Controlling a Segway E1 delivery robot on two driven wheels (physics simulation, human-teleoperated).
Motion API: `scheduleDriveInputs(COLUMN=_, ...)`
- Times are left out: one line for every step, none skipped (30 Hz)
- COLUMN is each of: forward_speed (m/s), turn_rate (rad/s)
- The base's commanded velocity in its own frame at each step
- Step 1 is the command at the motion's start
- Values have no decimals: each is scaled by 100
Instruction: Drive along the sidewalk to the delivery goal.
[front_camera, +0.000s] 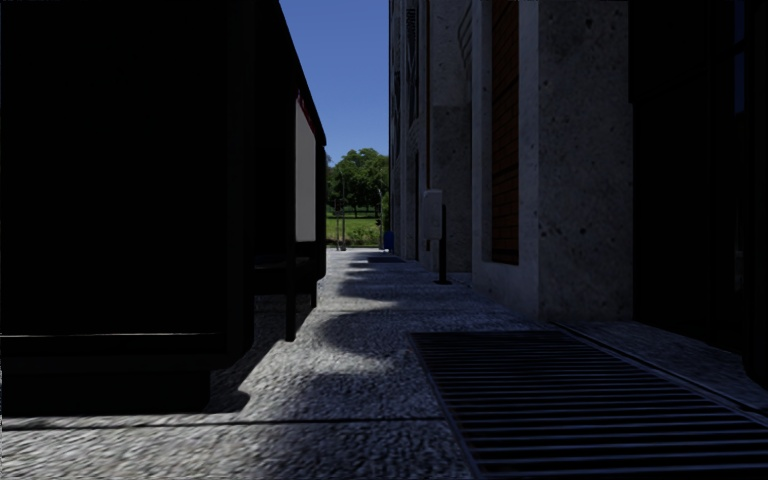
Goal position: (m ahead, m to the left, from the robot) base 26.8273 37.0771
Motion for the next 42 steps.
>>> scheduleDriveInputs(forward_speed=149, turn_rate=0)
scheduleDriveInputs(forward_speed=150, turn_rate=0)
scheduleDriveInputs(forward_speed=153, turn_rate=0)
scheduleDriveInputs(forward_speed=153, turn_rate=0)
scheduleDriveInputs(forward_speed=154, turn_rate=0)
scheduleDriveInputs(forward_speed=156, turn_rate=0)
scheduleDriveInputs(forward_speed=157, turn_rate=0)
scheduleDriveInputs(forward_speed=159, turn_rate=0)
scheduleDriveInputs(forward_speed=159, turn_rate=0)
scheduleDriveInputs(forward_speed=163, turn_rate=0)
scheduleDriveInputs(forward_speed=164, turn_rate=0)
scheduleDriveInputs(forward_speed=165, turn_rate=0)
scheduleDriveInputs(forward_speed=166, turn_rate=0)
scheduleDriveInputs(forward_speed=167, turn_rate=0)
scheduleDriveInputs(forward_speed=167, turn_rate=0)
scheduleDriveInputs(forward_speed=168, turn_rate=0)
scheduleDriveInputs(forward_speed=170, turn_rate=0)
scheduleDriveInputs(forward_speed=173, turn_rate=0)
scheduleDriveInputs(forward_speed=174, turn_rate=0)
scheduleDriveInputs(forward_speed=174, turn_rate=0)
scheduleDriveInputs(forward_speed=177, turn_rate=0)
scheduleDriveInputs(forward_speed=181, turn_rate=0)
scheduleDriveInputs(forward_speed=190, turn_rate=0)
scheduleDriveInputs(forward_speed=190, turn_rate=0)
scheduleDriveInputs(forward_speed=200, turn_rate=0)
scheduleDriveInputs(forward_speed=200, turn_rate=0)
scheduleDriveInputs(forward_speed=200, turn_rate=0)
scheduleDriveInputs(forward_speed=200, turn_rate=0)
scheduleDriveInputs(forward_speed=200, turn_rate=0)
scheduleDriveInputs(forward_speed=200, turn_rate=0)
scheduleDriveInputs(forward_speed=200, turn_rate=0)
scheduleDriveInputs(forward_speed=200, turn_rate=0)
scheduleDriveInputs(forward_speed=200, turn_rate=0)
scheduleDriveInputs(forward_speed=200, turn_rate=0)
scheduleDriveInputs(forward_speed=200, turn_rate=0)
scheduleDriveInputs(forward_speed=200, turn_rate=0)
scheduleDriveInputs(forward_speed=200, turn_rate=0)
scheduleDriveInputs(forward_speed=200, turn_rate=0)
scheduleDriveInputs(forward_speed=200, turn_rate=0)
scheduleDriveInputs(forward_speed=200, turn_rate=0)
scheduleDriveInputs(forward_speed=200, turn_rate=0)
scheduleDriveInputs(forward_speed=200, turn_rate=2)
